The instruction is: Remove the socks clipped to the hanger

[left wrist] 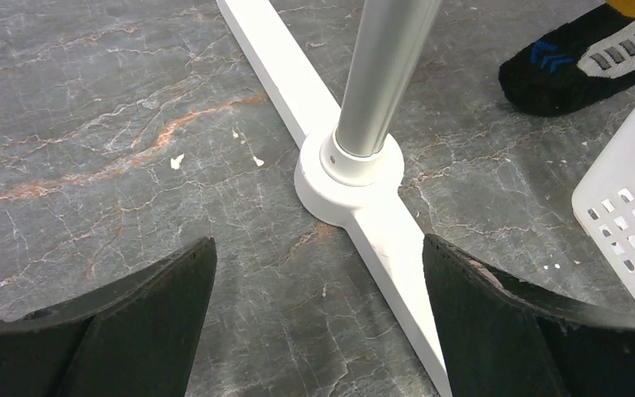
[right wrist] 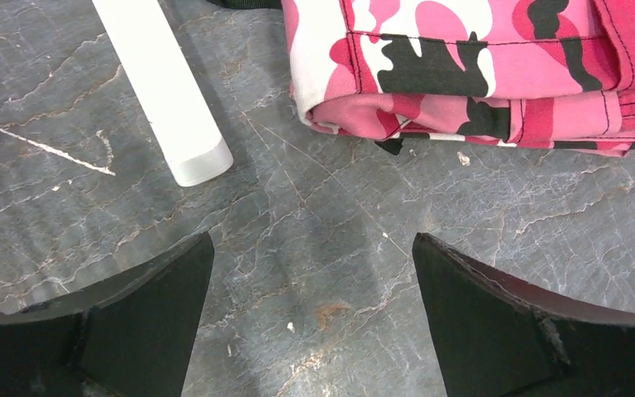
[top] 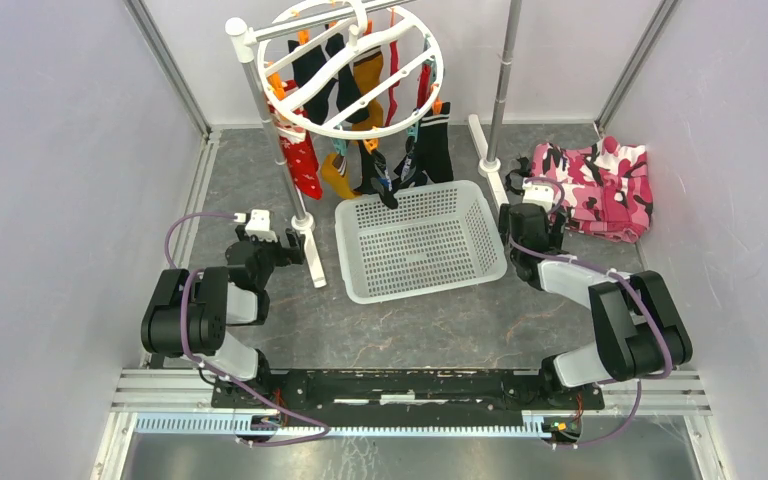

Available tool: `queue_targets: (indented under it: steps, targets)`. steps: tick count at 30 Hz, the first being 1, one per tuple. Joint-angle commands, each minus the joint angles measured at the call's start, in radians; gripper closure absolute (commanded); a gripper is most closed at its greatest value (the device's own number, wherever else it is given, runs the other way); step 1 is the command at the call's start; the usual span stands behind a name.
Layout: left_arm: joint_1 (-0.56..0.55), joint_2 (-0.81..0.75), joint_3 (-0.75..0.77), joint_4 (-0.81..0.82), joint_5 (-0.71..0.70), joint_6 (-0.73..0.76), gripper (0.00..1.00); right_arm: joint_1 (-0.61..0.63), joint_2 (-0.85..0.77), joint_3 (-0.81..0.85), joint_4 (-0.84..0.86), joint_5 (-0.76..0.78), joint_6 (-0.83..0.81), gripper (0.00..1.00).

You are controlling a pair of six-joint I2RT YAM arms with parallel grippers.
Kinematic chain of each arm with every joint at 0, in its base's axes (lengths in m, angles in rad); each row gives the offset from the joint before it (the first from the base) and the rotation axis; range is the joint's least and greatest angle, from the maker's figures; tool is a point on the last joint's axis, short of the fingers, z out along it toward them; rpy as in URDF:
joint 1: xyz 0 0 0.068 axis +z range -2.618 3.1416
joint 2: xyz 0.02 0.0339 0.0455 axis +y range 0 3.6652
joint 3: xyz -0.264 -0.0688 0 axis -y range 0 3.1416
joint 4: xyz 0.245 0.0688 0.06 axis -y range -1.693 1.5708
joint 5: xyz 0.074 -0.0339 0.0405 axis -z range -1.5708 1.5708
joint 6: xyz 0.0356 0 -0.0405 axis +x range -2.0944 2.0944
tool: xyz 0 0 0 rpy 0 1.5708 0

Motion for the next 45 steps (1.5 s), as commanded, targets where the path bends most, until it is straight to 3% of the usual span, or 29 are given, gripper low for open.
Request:
queue_targets:
  steps: [1, 8, 13, 15, 18, 22, 28, 33, 37, 45]
  targets:
    - [0.000, -0.003, 0.010, 0.075, -0.014, 0.024, 0.00, 0.022, -0.028, 0.006, 0.011, 0.081, 0.008, 0.02]
    - [0.000, -0.004, 0.011, 0.091, -0.017, 0.028, 0.00, 0.046, -0.046, 0.075, -0.167, 0.152, 0.069, 0.02]
    - [0.005, -0.017, 0.010, 0.103, -0.021, 0.031, 0.00, 0.107, -0.144, 0.058, -0.149, 0.094, 0.019, 0.02]
    - [0.009, -0.062, 0.050, -0.003, -0.040, 0.001, 0.00, 0.130, -0.157, 0.087, -0.187, 0.094, 0.015, 0.02]
    - [0.011, -0.159, 0.210, -0.416, -0.022, 0.056, 0.00, 0.153, -0.176, 0.125, -0.235, 0.072, 0.001, 0.02]
    - [0.025, -0.229, 0.406, -0.776, 0.019, 0.092, 0.00, 0.196, -0.223, 0.158, -0.267, 0.058, -0.039, 0.02]
    - [0.052, -0.345, 0.543, -1.053, 0.145, 0.104, 0.00, 0.302, -0.324, 0.205, -0.319, 0.074, -0.098, 0.02]
    - [0.055, -0.399, 0.707, -1.337, 0.272, 0.129, 0.00, 0.409, -0.398, 0.251, -0.333, -0.148, -0.172, 0.02]
    - [0.056, -0.441, 0.804, -1.483, 0.369, 0.116, 0.00, 0.465, -0.417, 0.291, -0.277, -0.418, -0.200, 0.02]
    - [0.056, -0.502, 0.932, -1.614, 0.661, 0.048, 0.00, 0.520, -0.217, 0.494, -0.167, -0.653, -0.254, 0.03]
